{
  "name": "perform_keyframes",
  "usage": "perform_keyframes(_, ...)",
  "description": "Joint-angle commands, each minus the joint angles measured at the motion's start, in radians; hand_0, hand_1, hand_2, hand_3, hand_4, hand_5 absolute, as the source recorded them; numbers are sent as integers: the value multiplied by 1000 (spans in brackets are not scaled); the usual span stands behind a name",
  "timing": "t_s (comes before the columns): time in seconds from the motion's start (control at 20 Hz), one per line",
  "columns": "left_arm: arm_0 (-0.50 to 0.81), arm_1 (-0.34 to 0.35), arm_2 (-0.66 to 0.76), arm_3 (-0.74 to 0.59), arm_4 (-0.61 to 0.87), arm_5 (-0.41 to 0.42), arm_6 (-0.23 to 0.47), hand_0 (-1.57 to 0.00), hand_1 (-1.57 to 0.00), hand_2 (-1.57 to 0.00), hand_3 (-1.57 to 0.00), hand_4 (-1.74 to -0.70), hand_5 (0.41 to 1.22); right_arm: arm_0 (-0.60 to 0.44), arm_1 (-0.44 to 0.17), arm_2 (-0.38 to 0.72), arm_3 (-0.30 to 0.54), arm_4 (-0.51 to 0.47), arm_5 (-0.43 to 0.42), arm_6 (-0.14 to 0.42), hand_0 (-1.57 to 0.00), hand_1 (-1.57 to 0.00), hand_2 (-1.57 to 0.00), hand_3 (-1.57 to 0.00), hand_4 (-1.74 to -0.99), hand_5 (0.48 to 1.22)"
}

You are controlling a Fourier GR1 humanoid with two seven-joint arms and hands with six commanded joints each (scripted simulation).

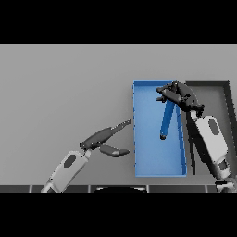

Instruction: Pick up the blue pipe and place it into the blue bin.

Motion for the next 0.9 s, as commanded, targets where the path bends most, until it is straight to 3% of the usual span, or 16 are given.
perform_keyframes(0.0, 1, -6, -5, 5, -5, 4, 3, 1, 1, 1, 1, -882, 462, 13, -4, 7, 16, 4, 10, -3, -1571, -1571, -1571, -1571, -1622, 1121)
perform_keyframes(0.05, -11, -9, 4, 15, -1, 5, 13, 1, 1, 1, 1, -884, 460, 27, -16, 44, 27, -6, 7, 0, -1571, -1571, -1571, -1571, -1591, 1114)
perform_keyframes(0.1, -10, -1, 9, 7, 8, -1, 8, 1, 1, 1, 1, -885, 457, 20, -40, 96, 48, -30, -18, 0, -1571, -1571, -1571, -1330, -1599, 1110)
perform_keyframes(0.15, -7, -1, 9, 0, 16, -7, 10, 1, 1, 1, 1, -886, 455, 6, -71, 155, 77, -77, -59, 0, -1563, -1459, -1393, -1122, -1547, 1133)
perform_keyframes(0.25, 4, 5, 5, -16, 14, -3, 10, 1, 1, 1, 1, -885, 454, -17, -112, 232, 95, -157, -100, -6, -1045, -933, -891, -718, -1455, 1164)
perform_keyframes(0.4, 2, 0, 1, -14, 9, -1, 18, 1, 1, 1, 1, -888, 453, -36, -139, 301, 123, -197, -99, 1, -534, -477, -456, -367, -1285, 1141)
perform_keyframes(0.55, 0, -2, 3, -12, 12, 1, 26, 1, 1, 1, 1, -893, 454, -61, -178, 387, 135, -193, -75, 1, -273, -244, -233, -187, -1179, 975)
perform_keyframes(0.85, -1, -3, 5, 4, 8, 1, 22, 1, 1, 1, 1, -905, 455, -100, -190, 505, 182, -63, -20, -11, -71, -63, -60, -48, -1125, 764)
